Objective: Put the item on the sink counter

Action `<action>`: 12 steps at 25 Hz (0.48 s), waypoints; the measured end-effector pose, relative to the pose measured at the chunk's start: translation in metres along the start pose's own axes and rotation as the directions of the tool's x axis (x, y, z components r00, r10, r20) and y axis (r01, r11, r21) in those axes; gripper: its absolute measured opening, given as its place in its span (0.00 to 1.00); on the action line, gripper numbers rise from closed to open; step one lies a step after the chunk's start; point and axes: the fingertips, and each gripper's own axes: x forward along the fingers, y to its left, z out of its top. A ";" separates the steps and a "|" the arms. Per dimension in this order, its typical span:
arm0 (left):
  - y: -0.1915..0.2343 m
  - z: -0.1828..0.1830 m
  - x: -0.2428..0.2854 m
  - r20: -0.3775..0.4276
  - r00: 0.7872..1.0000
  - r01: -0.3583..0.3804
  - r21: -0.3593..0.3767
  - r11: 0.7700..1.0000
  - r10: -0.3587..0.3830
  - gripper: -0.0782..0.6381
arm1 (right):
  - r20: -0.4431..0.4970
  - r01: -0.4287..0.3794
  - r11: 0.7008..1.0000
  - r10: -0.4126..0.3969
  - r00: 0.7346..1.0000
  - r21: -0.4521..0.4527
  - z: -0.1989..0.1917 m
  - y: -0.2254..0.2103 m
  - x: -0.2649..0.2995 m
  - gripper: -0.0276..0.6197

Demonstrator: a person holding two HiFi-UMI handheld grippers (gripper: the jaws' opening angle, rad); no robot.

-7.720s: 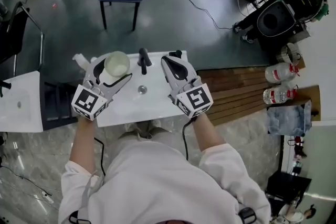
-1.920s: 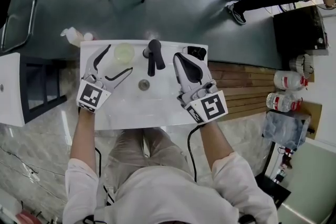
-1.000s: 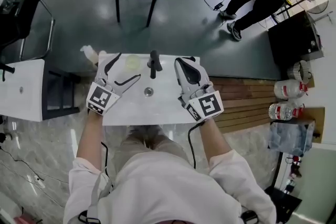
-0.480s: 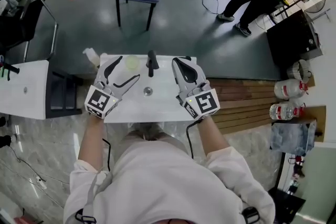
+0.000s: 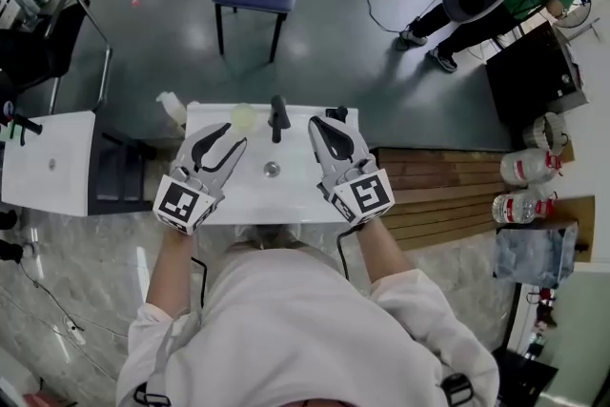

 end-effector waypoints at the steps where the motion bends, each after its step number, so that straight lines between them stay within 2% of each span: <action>1: 0.000 0.002 -0.002 0.004 1.000 -0.005 -0.005 1.000 0.005 0.32 | -0.001 -0.004 1.000 0.004 1.000 0.002 -0.001 0.003 0.000 0.05; 12: 0.011 0.008 -0.026 0.010 0.997 -0.071 -0.016 0.997 0.071 0.19 | -0.010 -0.035 0.999 0.035 0.999 0.013 -0.003 0.024 0.005 0.05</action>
